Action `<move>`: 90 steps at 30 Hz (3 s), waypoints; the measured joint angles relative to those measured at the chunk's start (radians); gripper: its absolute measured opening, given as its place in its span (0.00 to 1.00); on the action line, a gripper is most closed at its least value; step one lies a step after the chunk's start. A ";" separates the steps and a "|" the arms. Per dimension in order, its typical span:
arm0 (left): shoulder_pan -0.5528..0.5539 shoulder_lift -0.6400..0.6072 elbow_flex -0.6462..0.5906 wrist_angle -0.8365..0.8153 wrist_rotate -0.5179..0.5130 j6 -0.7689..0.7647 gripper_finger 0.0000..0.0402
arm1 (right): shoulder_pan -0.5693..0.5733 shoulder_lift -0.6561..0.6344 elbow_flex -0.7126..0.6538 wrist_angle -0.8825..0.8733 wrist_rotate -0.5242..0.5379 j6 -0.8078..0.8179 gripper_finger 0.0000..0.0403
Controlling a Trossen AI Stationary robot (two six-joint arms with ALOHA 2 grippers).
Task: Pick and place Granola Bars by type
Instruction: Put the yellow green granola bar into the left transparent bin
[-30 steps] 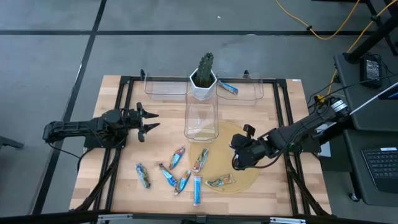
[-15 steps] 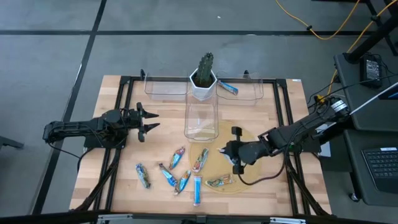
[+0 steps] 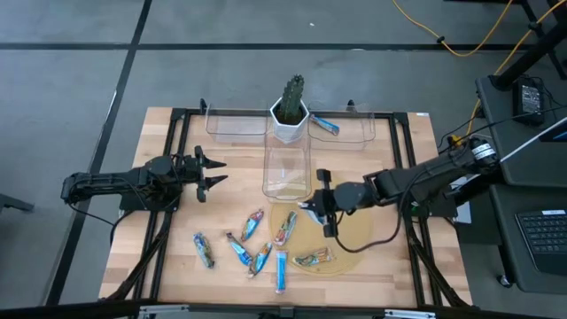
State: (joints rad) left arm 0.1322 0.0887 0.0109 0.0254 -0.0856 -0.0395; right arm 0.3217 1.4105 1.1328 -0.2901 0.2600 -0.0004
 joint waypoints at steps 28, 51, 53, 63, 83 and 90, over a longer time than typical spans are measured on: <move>0.000 0.000 0.000 0.119 0.016 -0.124 0.47 | -0.156 0.000 0.000 0.129 -0.238 -0.117 0.04; 0.000 0.000 0.000 0.147 -0.010 -0.080 0.47 | -0.156 0.000 0.000 0.129 -0.237 -0.122 0.07; 0.000 0.004 0.000 0.168 0.030 -0.089 0.47 | -0.160 0.000 0.000 0.129 -0.236 -0.127 0.08; -0.048 0.126 0.000 0.264 0.107 -0.115 0.49 | -0.215 0.001 0.000 0.137 -0.236 -0.113 0.05; -0.217 0.679 0.412 0.339 0.044 0.114 0.75 | -0.306 0.003 0.028 0.303 -0.304 -0.203 0.04; -0.216 0.845 0.637 0.179 -0.014 0.173 0.76 | -0.306 0.003 0.145 0.304 -0.308 -0.250 0.05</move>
State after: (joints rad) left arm -0.0834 0.9335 0.6481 0.2047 -0.0998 0.1337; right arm 0.0158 1.4137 1.2778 0.0144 -0.0483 -0.2505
